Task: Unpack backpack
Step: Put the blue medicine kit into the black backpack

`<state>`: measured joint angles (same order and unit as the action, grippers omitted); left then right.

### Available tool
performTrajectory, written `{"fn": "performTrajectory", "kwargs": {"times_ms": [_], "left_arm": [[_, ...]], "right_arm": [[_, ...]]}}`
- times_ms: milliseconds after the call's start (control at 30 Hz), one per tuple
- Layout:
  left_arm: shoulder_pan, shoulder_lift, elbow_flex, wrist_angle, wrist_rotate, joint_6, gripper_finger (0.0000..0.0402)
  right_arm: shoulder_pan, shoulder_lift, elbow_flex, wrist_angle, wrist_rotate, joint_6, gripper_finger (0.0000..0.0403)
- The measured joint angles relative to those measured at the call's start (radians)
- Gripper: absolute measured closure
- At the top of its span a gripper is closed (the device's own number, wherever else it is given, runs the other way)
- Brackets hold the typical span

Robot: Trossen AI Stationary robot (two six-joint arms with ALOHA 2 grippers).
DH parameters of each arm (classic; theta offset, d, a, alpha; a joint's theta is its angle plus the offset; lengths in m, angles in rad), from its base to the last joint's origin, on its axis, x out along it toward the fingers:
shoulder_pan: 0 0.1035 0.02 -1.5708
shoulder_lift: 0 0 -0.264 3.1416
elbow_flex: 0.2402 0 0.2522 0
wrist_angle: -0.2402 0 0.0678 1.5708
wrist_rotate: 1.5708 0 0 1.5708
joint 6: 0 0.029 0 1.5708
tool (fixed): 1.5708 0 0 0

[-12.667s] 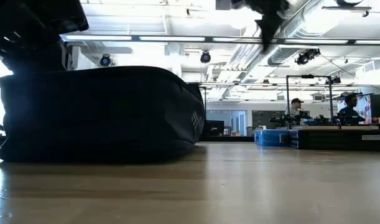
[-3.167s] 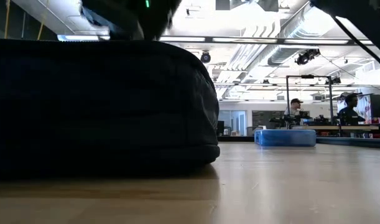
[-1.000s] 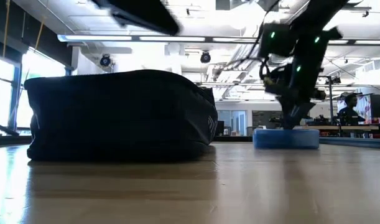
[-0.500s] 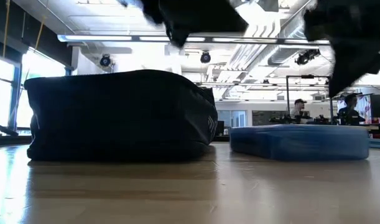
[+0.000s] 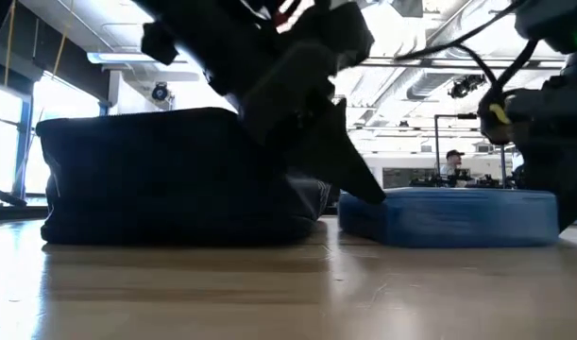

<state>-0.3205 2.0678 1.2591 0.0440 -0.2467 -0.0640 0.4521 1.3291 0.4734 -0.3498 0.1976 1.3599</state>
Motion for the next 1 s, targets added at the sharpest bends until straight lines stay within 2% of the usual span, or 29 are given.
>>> {"fn": "performTrajectory", "kwargs": {"times_ms": [100, 200, 433, 1000], "left_arm": [[0.007, -0.001, -0.001, -0.019, 0.006, -0.003, 0.0401], [0.008, -0.001, 0.0, -0.025, 0.013, -0.009, 0.0401], [-0.006, 0.0, 0.0, -0.029, -0.001, -0.01, 0.0401], [-0.013, 0.001, 0.0, -0.057, -0.001, -0.012, 0.0401]], "right_arm": [[0.007, -0.008, -0.031, 0.06, 0.02, 0.023, 0.0076], [0.029, -0.044, -0.036, 0.062, 0.035, 0.051, 0.0062], [0.088, -0.191, -0.04, 0.03, 0.082, 0.149, 0.0078], [0.099, -0.183, -0.041, 0.035, 0.082, 0.233, 0.0091]]}}
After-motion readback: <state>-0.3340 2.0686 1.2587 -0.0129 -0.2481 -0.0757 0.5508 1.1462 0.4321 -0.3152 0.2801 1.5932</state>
